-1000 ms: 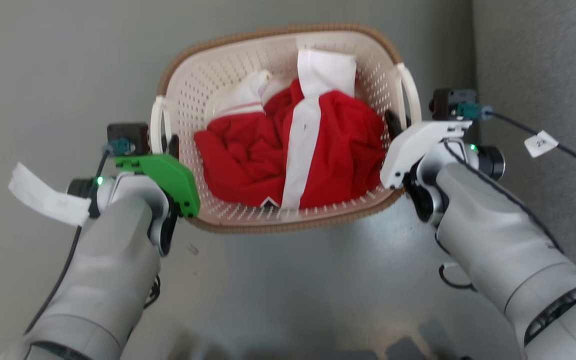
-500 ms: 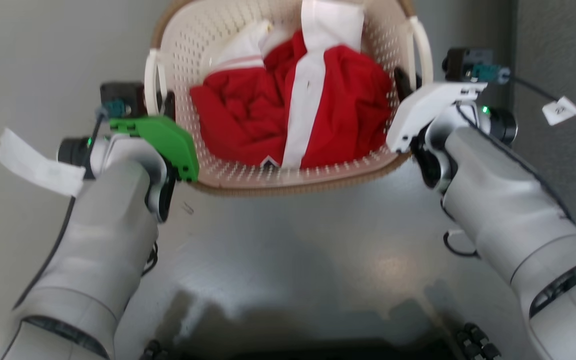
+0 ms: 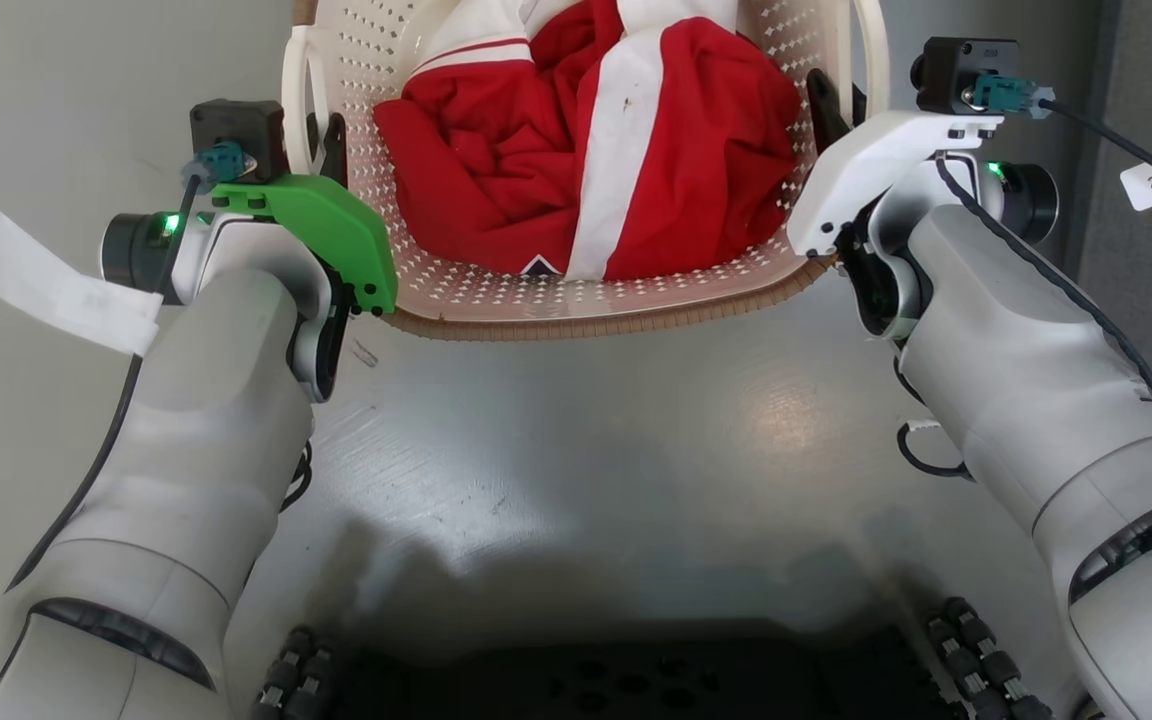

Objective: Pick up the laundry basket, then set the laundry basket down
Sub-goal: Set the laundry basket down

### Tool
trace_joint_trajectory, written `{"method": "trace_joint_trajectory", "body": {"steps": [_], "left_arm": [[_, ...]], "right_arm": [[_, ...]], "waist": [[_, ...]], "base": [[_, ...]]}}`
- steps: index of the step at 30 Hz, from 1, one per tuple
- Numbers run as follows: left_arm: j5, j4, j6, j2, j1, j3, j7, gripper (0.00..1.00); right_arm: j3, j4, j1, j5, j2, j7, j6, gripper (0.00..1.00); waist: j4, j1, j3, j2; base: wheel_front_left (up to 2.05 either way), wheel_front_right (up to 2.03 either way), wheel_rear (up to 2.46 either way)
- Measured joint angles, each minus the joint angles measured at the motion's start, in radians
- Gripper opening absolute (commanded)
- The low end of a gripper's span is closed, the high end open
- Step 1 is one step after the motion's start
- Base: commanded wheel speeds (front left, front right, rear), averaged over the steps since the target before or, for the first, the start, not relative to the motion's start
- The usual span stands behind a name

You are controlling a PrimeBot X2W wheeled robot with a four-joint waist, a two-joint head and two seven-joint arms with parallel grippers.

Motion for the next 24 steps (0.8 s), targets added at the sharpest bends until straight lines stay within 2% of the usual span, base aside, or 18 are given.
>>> {"method": "trace_joint_trajectory", "body": {"steps": [24], "left_arm": [[0.001,0.01,0.0,-0.004,-0.007,0.0,-0.017,0.0]], "right_arm": [[-0.002,0.04,-0.021,-0.012,0.006,-0.017,0.019,0.0]], "waist": [[0.001,-0.0001,0.041,0.0]], "base": [[0.0,0.0,0.0]]}}
